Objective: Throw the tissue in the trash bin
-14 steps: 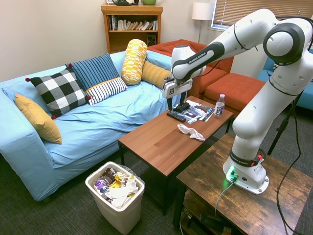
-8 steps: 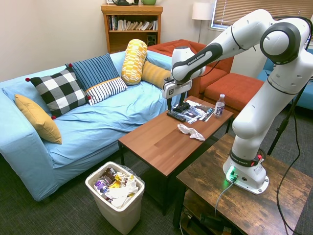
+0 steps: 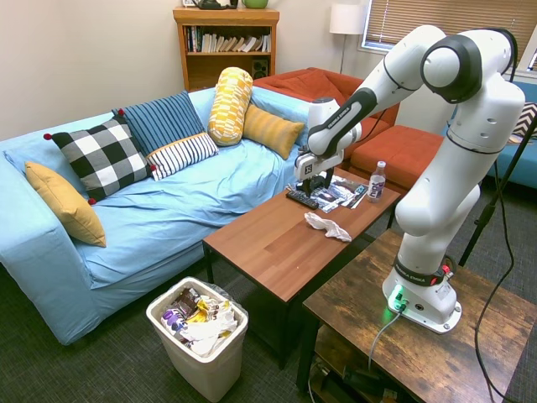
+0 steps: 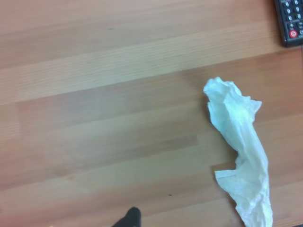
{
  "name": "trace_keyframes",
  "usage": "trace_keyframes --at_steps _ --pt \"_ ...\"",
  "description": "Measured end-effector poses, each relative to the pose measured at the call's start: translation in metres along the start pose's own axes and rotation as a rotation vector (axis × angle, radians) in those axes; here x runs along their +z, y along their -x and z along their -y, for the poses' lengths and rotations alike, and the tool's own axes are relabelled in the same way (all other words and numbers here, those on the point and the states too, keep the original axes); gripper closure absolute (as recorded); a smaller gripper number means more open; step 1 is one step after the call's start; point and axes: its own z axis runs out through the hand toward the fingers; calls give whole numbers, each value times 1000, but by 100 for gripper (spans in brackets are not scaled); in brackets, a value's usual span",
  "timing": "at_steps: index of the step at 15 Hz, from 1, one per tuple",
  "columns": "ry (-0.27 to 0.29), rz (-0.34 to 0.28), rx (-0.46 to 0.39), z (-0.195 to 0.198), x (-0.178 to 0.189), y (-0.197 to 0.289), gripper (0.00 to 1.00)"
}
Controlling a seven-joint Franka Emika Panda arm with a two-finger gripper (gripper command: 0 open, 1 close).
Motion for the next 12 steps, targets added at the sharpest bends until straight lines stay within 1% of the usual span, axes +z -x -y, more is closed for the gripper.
trace_keyframes --at_steps 5,8,12 --pt "30 52 79 -26 70 -26 0" --pt "37 81 106 -38 98 -43 0" --pt "50 124 118 -51 131 -59 0"
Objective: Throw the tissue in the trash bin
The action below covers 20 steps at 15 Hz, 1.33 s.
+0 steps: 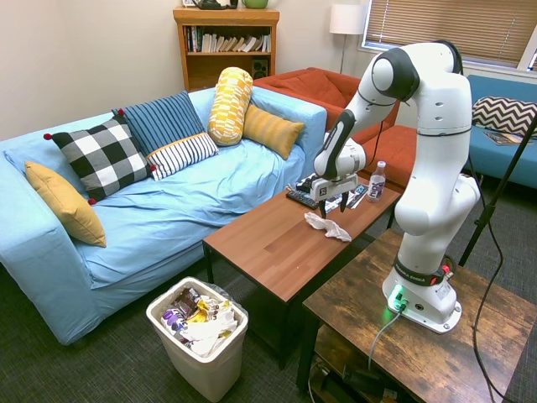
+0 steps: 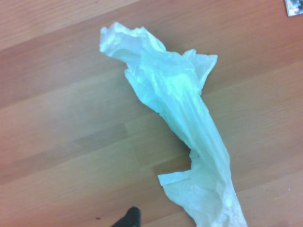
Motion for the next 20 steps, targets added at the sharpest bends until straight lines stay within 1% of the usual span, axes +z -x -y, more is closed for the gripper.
trace_keyframes --at_steps 3,7,10,13,14,16,20 --pt "2 15 1 -4 16 -8 0" --pt "-8 52 -3 -7 34 -12 0" --pt "-26 76 -5 -6 45 -17 0" --pt "-62 104 -17 0 55 -24 0" --pt "-70 110 -18 -1 58 -27 100" --pt "-77 117 -17 -3 65 -34 100" --pt "-72 127 -17 1 76 -36 100"
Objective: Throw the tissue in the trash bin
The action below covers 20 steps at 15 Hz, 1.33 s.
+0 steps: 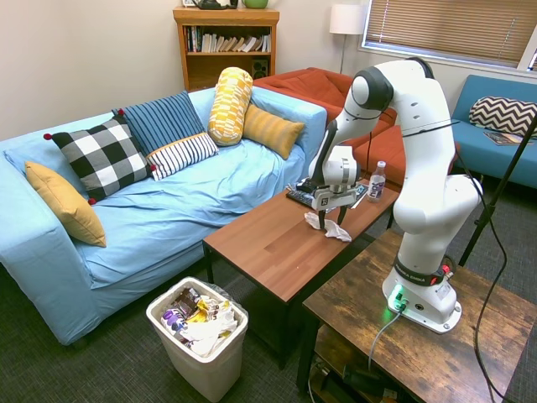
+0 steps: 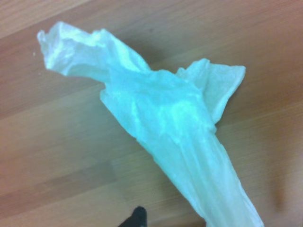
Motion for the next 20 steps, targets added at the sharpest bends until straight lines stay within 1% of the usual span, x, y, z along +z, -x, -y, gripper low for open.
trace_keyframes --at_steps 5,16,18,20 --pt "2 10 -5 6 7 0 100" --pt "-12 34 -3 16 8 2 100" --pt "-19 41 -8 17 6 3 100" --pt "-46 47 -27 23 -9 7 100"
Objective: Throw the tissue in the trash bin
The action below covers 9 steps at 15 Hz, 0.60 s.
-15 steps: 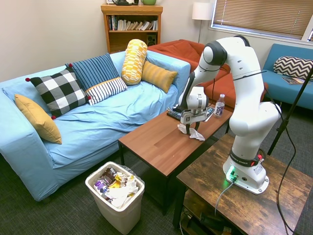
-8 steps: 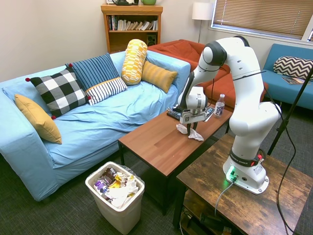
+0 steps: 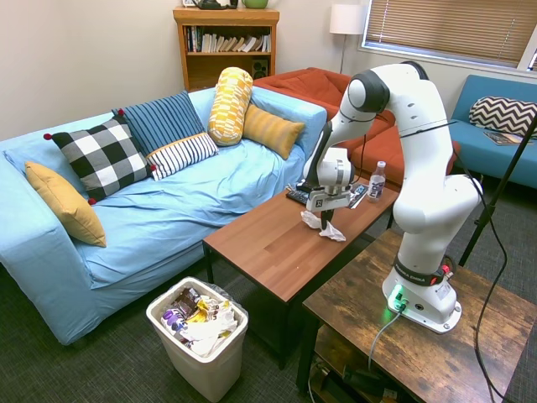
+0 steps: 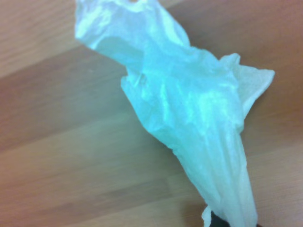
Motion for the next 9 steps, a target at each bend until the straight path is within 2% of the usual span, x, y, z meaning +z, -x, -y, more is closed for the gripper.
trace_keyframes --at_steps 4,7,9 --pt "-85 -18 -115 48 -75 55 100" --pt "-106 -53 -218 111 -120 156 100" --pt "-105 -76 -277 145 -132 238 100"
